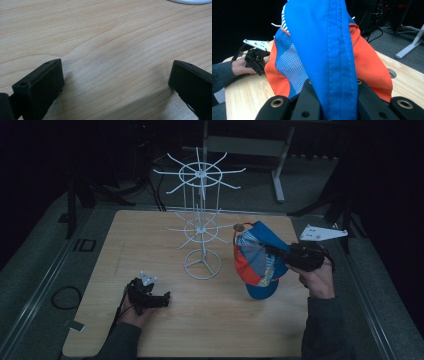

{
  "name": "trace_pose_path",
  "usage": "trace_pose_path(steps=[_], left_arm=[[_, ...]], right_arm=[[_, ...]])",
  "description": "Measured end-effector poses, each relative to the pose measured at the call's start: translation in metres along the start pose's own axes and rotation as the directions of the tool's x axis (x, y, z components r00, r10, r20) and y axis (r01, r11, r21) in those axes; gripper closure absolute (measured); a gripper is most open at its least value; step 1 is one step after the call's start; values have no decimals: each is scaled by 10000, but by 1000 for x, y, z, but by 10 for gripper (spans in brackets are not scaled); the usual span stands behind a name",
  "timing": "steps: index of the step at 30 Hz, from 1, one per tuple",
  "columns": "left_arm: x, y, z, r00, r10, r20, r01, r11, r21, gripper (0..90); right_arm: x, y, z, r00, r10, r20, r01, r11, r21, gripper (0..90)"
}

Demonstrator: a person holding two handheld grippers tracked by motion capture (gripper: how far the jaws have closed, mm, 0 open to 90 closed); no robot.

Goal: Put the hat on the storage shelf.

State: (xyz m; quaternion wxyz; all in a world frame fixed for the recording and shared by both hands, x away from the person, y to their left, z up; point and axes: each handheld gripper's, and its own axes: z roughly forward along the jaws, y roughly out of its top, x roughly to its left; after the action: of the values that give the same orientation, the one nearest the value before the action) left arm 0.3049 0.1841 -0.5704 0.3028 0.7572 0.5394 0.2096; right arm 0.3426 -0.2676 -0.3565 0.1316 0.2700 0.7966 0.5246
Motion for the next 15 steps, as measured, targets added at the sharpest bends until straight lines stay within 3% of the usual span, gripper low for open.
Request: trace_pose_path(steps=[15], left_arm=[[0,0,0,10000,-34,10,34,10000,-21,1]], right_arm=[[3,11,2,9999,-93,-122,89,9995,-310,865]])
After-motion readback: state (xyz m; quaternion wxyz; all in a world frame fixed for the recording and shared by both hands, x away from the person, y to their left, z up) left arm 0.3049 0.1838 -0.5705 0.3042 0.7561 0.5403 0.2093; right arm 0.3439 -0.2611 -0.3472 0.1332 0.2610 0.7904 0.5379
